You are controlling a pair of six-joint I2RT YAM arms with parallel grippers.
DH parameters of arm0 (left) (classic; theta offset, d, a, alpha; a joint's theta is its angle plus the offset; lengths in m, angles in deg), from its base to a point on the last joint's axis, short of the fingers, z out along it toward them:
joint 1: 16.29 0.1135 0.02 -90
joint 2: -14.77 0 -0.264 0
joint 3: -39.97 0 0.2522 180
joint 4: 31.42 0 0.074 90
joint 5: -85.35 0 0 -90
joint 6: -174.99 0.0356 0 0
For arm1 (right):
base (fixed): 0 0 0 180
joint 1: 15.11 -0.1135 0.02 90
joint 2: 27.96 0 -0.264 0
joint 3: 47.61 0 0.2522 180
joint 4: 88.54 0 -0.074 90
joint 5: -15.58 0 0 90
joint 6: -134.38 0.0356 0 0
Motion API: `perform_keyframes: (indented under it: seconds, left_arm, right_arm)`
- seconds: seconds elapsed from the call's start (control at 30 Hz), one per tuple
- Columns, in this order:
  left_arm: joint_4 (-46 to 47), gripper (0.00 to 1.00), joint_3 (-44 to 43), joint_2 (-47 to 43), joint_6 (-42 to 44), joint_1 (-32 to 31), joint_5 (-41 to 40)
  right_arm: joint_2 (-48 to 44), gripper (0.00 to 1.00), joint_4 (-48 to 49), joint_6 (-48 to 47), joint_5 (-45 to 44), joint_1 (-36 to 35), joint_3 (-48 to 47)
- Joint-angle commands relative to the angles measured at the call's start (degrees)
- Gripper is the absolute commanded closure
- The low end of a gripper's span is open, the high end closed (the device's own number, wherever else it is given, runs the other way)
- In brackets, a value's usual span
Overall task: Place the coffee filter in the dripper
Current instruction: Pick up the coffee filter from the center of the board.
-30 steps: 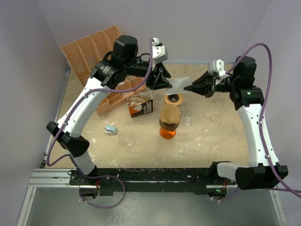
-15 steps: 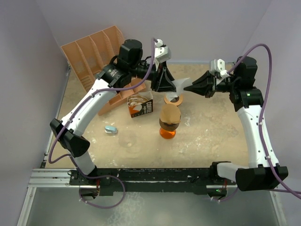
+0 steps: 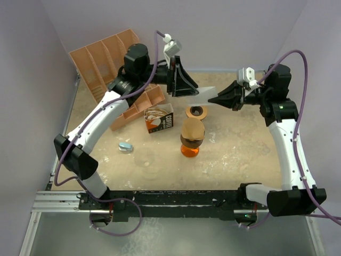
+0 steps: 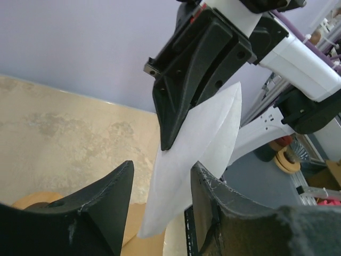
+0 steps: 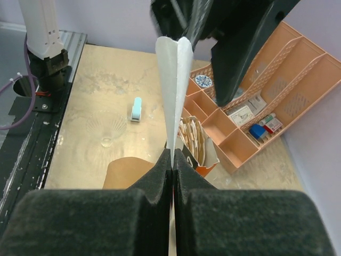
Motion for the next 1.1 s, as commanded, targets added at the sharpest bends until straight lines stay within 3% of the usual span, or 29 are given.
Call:
perform_keyframes:
  seconds: [0.0, 0.33, 0.6, 0.93, 1.07]
  left_arm:
    - [7.9, 0.55, 0.4, -4.5, -5.3, 2.8, 0.0]
    - [-5.5, 0.56, -1.6, -3.6, 7.4, -0.6, -2.9]
    - [-8.5, 0.56, -2.6, -2.9, 10.5, -1.7, -3.1]
    - [-30.0, 0.48, -10.4, -5.1, 33.3, 2.3, -8.6]
    - [-31.1, 0.48, -10.5, -5.0, 34.7, 2.3, -9.1]
  right_arm:
    - [-1.2, 1.0, 0.0, -1.0, 1.2, -0.4, -0.1]
    - [-0.9, 1.0, 3.2, 3.6, 2.9, -0.4, -1.1]
    - [-0.9, 1.0, 7.1, 7.6, 3.6, -0.4, 0.4]
    - [-1.3, 1.0, 7.2, 6.9, 3.4, -0.4, 1.8]
    - [-1.3, 1.0, 7.2, 7.2, 3.7, -0.4, 1.6]
